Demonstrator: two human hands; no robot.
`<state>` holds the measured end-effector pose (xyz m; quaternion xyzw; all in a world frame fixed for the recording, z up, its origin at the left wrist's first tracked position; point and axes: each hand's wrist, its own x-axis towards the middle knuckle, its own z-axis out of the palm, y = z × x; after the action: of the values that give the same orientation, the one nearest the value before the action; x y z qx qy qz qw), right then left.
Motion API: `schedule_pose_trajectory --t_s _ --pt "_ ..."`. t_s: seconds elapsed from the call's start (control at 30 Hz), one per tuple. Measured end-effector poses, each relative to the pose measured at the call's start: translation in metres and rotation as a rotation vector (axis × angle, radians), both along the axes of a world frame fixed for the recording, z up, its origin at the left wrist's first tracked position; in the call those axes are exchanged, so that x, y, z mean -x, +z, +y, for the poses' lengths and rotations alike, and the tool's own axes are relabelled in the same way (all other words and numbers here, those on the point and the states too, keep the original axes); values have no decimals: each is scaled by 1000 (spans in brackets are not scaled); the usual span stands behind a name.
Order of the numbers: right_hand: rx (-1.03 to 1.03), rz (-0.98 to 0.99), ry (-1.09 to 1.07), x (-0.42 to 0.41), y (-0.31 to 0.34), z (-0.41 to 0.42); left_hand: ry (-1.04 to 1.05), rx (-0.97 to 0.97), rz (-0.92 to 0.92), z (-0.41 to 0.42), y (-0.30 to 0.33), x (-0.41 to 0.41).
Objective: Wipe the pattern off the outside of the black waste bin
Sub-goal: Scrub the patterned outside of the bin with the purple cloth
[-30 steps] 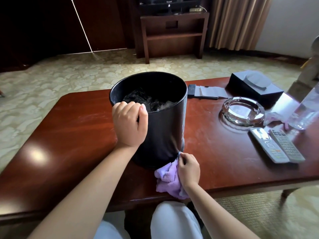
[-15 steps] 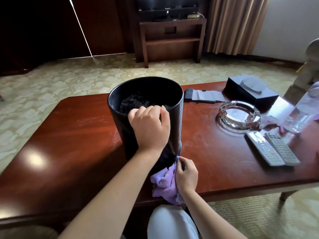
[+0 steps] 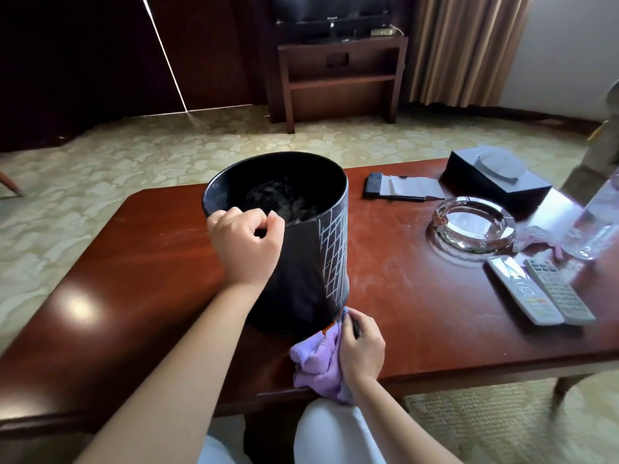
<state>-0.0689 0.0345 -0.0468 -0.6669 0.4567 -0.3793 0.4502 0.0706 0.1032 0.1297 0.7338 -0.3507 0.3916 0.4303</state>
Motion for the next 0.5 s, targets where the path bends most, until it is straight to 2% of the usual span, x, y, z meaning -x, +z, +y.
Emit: schedule_pose_trajectory --t_s 0.2,0.4,0.5 --pt "-7 -20 -16 1 0 1 -154 4 1 -7 3 -3" --pt "28 10 -5 2 -3 3 -46 -35 -128 -10 -1 6" --pt "65 58 71 2 -9 8 -5 -29 -140 -16 -3 11"
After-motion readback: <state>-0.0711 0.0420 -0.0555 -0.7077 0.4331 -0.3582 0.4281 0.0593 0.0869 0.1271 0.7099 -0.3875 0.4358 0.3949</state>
